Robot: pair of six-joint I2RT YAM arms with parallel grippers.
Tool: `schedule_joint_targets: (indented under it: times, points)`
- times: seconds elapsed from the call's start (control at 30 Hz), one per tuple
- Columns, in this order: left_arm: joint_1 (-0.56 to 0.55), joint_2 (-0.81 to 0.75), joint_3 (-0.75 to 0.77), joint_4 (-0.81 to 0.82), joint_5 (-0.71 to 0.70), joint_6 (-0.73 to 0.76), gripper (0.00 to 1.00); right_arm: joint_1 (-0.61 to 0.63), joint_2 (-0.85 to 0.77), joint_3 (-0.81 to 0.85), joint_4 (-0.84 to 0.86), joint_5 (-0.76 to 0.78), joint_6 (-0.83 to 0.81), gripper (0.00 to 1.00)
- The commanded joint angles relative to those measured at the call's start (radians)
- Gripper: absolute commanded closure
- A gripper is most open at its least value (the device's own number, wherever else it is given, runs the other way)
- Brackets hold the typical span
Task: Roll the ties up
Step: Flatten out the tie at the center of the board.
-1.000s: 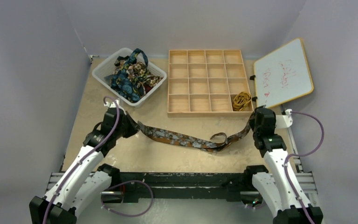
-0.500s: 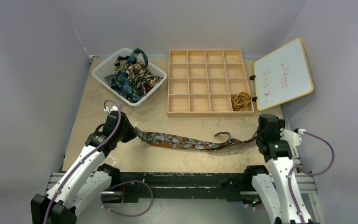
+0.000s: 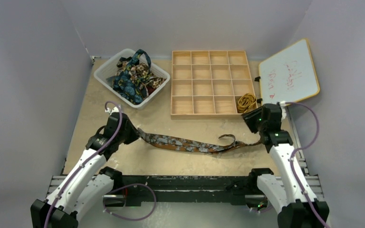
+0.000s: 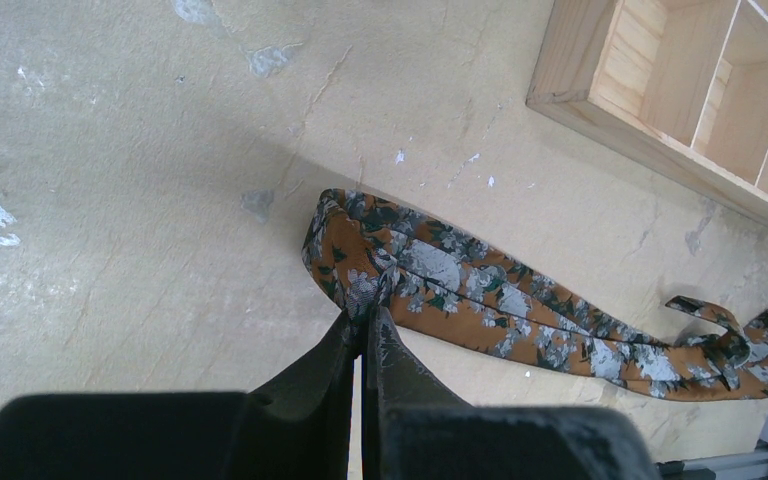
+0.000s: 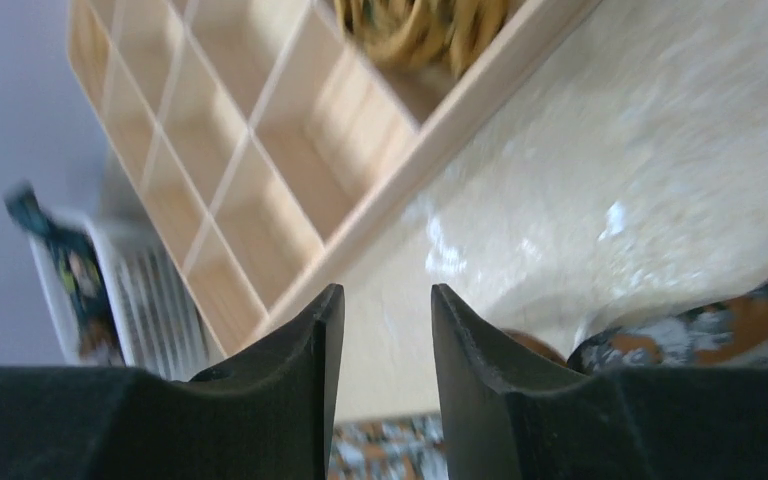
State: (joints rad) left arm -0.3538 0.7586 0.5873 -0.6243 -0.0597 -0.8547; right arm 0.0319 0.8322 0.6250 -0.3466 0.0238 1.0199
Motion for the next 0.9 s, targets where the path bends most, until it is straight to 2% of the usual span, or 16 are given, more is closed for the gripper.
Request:
schedule_joint_targets:
  times: [0.0, 0.2, 0.3, 0.37, 0.4, 0.6, 0.67, 0.7, 0.73, 0.77, 0.8, 0.87]
  points:
    - [0.007, -0.023, 0.036, -0.012, -0.013, -0.016, 1.0, 0.0, -0.012, -0.086, 0.096, -0.37, -0.113, 0.61]
    - [0.007, -0.038, 0.045, -0.015, -0.021, -0.021, 1.0, 0.002, -0.014, -0.117, -0.031, -0.399, -0.176, 0.61]
    - [0.007, -0.037, 0.051, -0.018, -0.017, -0.015, 1.0, 0.003, -0.042, -0.142, -0.098, -0.344, -0.168, 0.61]
    - [0.007, -0.036, 0.048, -0.02, -0.005, -0.014, 1.0, 0.002, -0.067, -0.143, -0.13, -0.287, -0.159, 0.57]
    - [0.007, -0.037, 0.044, -0.021, 0.0, -0.015, 1.0, 0.002, -0.08, -0.141, -0.137, -0.275, -0.159, 0.52]
    - [0.007, -0.032, 0.04, 0.003, 0.029, 0.022, 1.0, 0.002, -0.062, -0.143, -0.154, -0.203, -0.145, 0.47]
    - [0.007, -0.006, 0.059, -0.012, 0.036, 0.038, 0.79, 0.002, -0.028, -0.108, -0.193, -0.128, -0.165, 0.45]
    - [0.007, 0.009, 0.068, -0.021, 0.034, 0.041, 0.64, 0.003, -0.018, -0.093, -0.198, -0.105, -0.179, 0.42]
    - [0.007, 0.015, 0.07, -0.023, 0.032, 0.043, 0.49, 0.002, -0.014, -0.082, -0.198, -0.095, -0.188, 0.36]
    - [0.007, 0.028, 0.078, -0.031, 0.031, 0.04, 0.4, 0.004, -0.006, -0.07, -0.197, -0.099, -0.204, 0.3]
    - [0.007, 0.035, 0.088, -0.04, 0.028, 0.037, 0.31, 0.006, 0.004, -0.062, -0.193, -0.106, -0.221, 0.29]
    - [0.008, 0.043, 0.107, -0.047, 0.024, 0.04, 0.21, 0.026, 0.033, -0.039, -0.205, -0.083, -0.249, 0.23]
